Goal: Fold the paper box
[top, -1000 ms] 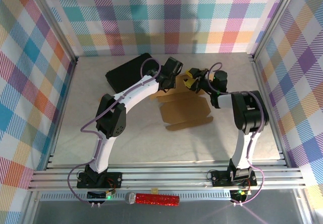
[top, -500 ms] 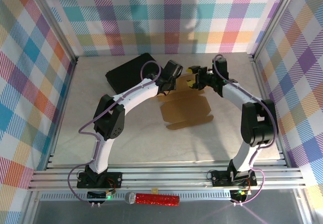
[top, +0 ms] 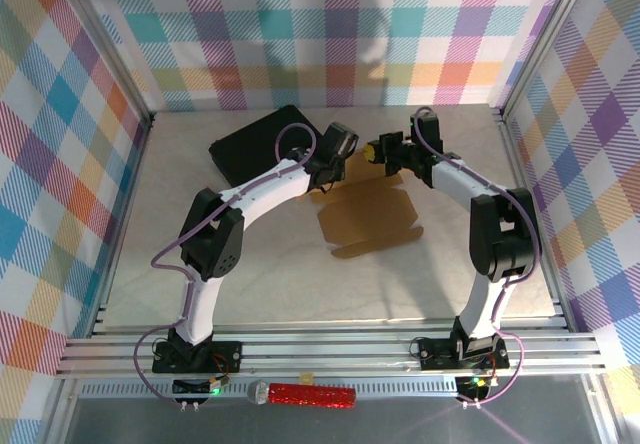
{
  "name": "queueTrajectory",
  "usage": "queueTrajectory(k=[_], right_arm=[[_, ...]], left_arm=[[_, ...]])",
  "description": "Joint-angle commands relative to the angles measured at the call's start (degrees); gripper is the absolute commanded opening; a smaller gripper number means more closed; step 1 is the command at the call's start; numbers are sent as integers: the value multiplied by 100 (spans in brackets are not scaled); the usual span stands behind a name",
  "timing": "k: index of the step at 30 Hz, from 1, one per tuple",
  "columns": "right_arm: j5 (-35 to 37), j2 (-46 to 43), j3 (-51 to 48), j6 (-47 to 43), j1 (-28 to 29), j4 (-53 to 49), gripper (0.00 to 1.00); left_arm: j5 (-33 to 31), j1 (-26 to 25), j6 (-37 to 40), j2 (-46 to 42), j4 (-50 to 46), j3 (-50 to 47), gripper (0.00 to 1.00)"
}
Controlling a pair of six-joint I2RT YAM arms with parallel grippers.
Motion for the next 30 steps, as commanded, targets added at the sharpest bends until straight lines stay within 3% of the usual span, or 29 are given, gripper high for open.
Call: queueTrajectory(k=[1,4,8,15,19,22,26,30], right_arm=[[59,100,-204,13,38,243,0],[28,81,-609,-36,39,1221,0],[-182,73,-1101,-156,22,2438,0],[-503,213,-1671,43,-13,4474,0],[-706,564,-1460,170,-42,5260,0],[-944,908,-1117,274,-61,5529,0],[-1161,1087,-947,266,-118,5489,0],[-1383,1126,-916,149,-163,5429,0]], left_arm=[[16,117,491,-309,-3,-116,41],[107,232,967,-574,-102,-160,67],[309,421,1745,-1085,-465,-362,85],[585,641,2278,-2184,-350,-1668,86],[869,1014,2743,-2561,-723,-1909,81],[1544,1549,3807,-2759,-354,-2180,74],[3051,2193,6630,-2804,28,-2464,44],[4274,2629,7931,-2435,240,-2826,24]])
